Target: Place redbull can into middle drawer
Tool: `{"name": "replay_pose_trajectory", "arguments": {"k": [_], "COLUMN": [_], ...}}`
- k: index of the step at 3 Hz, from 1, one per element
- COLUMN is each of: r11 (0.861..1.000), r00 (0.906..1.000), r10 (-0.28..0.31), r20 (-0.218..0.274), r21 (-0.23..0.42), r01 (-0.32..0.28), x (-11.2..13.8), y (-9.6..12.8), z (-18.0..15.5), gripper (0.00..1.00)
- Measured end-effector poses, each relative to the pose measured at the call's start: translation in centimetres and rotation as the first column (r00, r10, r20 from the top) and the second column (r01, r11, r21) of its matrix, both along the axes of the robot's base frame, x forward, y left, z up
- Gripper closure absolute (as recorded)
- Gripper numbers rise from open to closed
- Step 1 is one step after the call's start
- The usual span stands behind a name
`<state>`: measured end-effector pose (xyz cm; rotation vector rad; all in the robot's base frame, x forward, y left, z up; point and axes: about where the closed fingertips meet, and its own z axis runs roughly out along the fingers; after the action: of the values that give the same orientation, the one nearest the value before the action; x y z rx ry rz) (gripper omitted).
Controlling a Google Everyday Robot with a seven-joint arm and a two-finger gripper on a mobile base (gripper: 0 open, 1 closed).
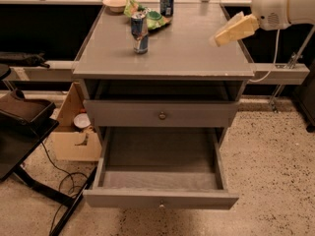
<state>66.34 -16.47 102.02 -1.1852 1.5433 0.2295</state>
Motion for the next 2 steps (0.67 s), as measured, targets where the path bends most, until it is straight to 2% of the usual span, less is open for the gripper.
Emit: {"name": "replay_pose_trajectory", "arguments": {"k": [1, 2], "r11": [1.000, 0.995], "r00": [1.0000, 0.9973], "r10": [0.005, 0.069], "r20": [-0.002, -0.024], "r21": [0.005, 0.078], "r01": [-0.005, -0.067], "x": [0.2, 3.2], "y": [0.3, 3.5], "z": [-0.1, -0.9], "gripper": [0.00, 0.00]}}
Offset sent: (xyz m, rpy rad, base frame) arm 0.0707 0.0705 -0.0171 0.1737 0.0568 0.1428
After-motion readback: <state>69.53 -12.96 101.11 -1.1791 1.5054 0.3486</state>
